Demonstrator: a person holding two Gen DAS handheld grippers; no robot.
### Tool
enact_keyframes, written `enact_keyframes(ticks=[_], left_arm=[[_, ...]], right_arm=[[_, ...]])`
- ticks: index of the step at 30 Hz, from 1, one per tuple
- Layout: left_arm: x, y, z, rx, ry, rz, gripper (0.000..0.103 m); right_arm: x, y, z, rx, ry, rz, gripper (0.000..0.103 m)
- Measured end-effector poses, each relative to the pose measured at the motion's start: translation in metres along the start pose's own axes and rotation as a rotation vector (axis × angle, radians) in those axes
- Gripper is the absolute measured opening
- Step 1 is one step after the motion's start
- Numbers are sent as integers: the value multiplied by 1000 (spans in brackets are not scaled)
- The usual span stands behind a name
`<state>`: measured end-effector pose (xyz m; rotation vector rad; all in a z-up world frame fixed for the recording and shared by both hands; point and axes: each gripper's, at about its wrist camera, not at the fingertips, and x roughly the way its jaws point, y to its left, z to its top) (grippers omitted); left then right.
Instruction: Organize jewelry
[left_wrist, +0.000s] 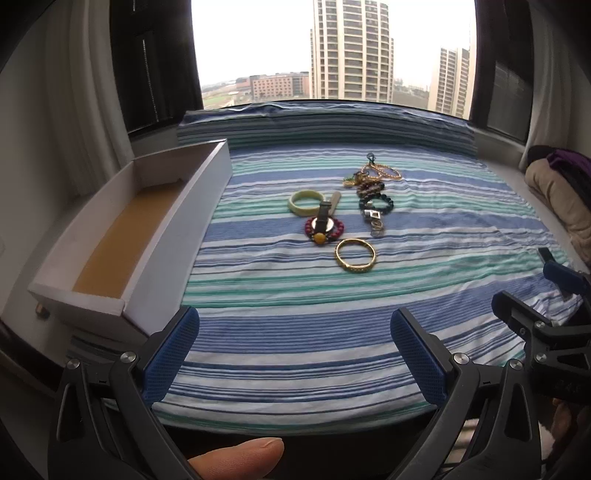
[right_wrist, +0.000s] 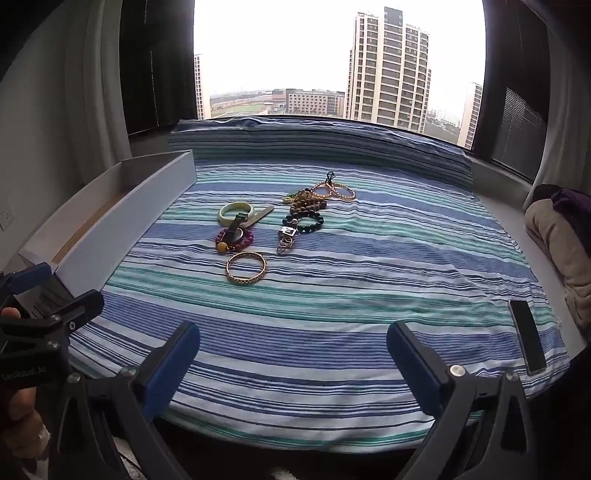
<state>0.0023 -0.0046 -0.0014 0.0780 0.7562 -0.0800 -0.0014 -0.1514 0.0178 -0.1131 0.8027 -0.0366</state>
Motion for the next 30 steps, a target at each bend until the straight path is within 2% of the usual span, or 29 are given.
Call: enact_keyframes(ticks=[30], left_arm=[[5,-4,-3,1,30,-24,103]], right_arm=[[2,0,-3,21,9,7,103]])
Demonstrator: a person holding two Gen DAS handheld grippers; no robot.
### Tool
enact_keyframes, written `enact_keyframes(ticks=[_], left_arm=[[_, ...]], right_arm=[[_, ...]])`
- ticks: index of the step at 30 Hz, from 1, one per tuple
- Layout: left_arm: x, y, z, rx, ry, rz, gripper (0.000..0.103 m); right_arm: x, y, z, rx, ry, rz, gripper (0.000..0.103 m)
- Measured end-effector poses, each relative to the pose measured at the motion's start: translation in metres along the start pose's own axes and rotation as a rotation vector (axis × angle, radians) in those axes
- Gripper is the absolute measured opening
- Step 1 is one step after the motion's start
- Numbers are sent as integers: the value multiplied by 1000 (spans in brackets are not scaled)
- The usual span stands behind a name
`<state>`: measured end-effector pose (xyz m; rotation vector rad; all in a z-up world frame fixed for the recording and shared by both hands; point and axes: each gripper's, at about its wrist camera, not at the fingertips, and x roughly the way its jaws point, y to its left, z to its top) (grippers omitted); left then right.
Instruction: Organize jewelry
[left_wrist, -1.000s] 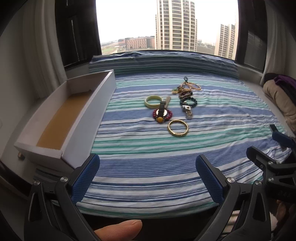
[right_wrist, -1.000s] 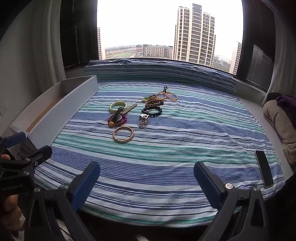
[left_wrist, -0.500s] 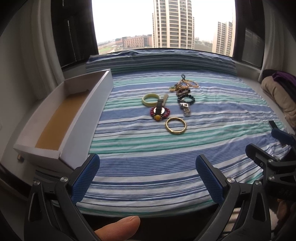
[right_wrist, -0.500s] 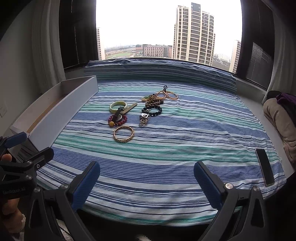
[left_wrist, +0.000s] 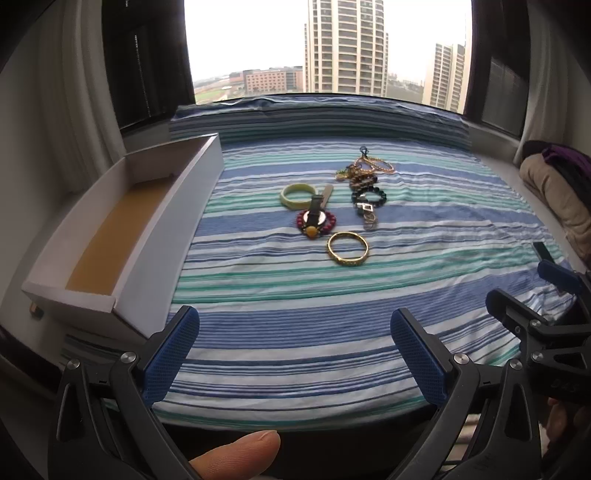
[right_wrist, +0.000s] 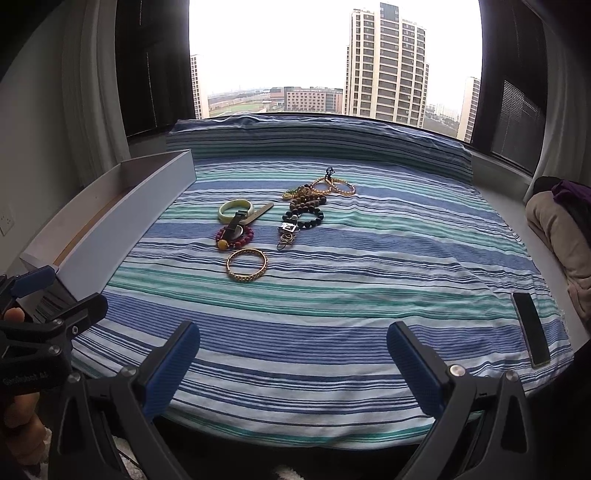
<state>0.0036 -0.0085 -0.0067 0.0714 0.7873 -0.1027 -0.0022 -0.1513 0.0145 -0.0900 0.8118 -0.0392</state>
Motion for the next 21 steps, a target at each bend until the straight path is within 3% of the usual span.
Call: enact_keyframes(ticks=[21], left_arm=[[-2,-2,1,11,0,0,103]], right_arm=[[0,-3,-1,8,-5,1,103]])
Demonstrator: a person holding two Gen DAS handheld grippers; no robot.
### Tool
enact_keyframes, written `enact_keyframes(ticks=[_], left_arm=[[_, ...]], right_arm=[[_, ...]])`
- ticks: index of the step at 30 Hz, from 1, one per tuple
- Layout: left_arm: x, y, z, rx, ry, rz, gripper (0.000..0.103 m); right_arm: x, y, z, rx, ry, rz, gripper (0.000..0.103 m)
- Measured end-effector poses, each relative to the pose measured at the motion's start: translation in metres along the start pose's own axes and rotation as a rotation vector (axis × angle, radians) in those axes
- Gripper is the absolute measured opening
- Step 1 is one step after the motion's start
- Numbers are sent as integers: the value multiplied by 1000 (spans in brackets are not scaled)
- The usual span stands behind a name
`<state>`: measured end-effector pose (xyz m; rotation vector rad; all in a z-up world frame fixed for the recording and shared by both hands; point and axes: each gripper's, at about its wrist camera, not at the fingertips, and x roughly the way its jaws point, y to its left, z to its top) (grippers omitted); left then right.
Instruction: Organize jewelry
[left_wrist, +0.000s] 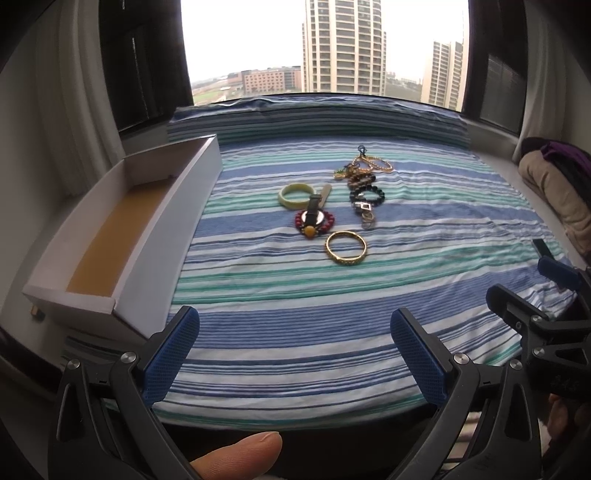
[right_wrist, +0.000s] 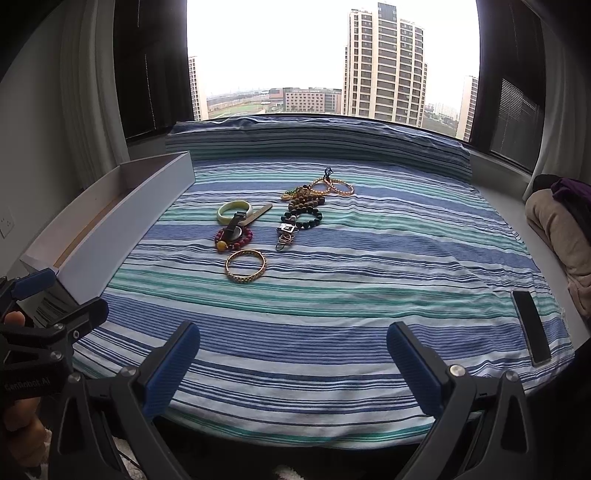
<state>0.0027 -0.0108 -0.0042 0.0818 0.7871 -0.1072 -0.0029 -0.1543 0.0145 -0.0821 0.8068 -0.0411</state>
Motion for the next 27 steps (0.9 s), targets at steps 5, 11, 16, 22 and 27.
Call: enact_keyframes(ticks=[5,11,16,22,27], left_arm=[[0,-1,1,1,0,0,103],[4,0,1,-1,12,9,103],[7,-1,1,-2,28,15,103],[7,-2,1,2,29,7,103],[7,-1,1,7,29,8,103]], right_arm=[[-1,0,1,-4,-7,1,103],[0,-1,2,-2,-4,3,103],[0,0,2,-6,-2,3,103],[0,-4,4,2,-6,0,103],[-2,-4,4,-1,-10,-2,103]])
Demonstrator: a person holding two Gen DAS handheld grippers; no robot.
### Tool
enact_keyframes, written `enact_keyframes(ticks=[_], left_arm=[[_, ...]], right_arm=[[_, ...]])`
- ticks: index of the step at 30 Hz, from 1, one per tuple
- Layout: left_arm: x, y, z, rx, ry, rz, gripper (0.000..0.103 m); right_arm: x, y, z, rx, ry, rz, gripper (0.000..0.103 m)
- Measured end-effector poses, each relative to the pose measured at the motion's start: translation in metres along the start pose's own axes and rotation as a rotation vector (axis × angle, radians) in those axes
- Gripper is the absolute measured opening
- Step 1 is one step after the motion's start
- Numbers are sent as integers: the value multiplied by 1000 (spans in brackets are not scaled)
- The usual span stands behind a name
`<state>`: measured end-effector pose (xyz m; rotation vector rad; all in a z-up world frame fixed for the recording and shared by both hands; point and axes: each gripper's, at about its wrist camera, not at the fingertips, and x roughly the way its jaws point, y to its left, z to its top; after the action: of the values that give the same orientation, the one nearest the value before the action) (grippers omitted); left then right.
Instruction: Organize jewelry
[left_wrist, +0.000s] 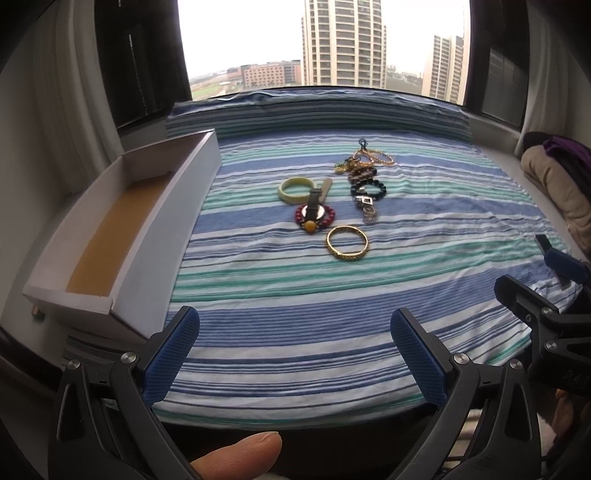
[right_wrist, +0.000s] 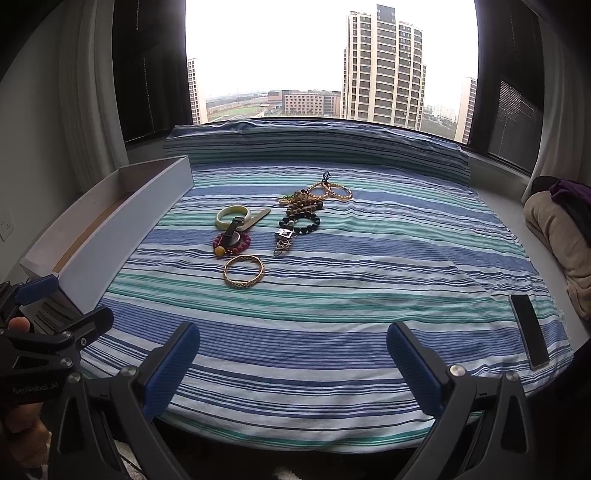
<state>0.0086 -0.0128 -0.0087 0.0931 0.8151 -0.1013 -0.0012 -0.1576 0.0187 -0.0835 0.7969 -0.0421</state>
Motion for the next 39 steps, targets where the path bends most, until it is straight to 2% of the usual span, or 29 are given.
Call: enact_keyframes(ticks=[15,18,21,24,26,29,34,39], left_arm=[[11,0,-1,-4,35,3,103],[13,2,-2,-18,22,0,103],[14,8,-2,-33,-27,-3,103],[23,8,1,-1,-40,91,103],[32,6,5,29,-29,109,103],[49,-1,16,54,22,34,103],[85,-16,49,31,113,-115,102],[143,-37,75,33,224,-210,102]], right_arm=[[5,1,1,-4,5,-7,103],[6,-1,1,1,6,-8,103],[7,-3,1,6,4,-9,103],[8,-6,0,13,-1,-11,103],[8,-9,-1,19,-2,-14,103],[12,-15,-3,34,3,-17,103],[17,-26,-9,66,16,-19,103],[17,-38,-13,94,12,-35,103]])
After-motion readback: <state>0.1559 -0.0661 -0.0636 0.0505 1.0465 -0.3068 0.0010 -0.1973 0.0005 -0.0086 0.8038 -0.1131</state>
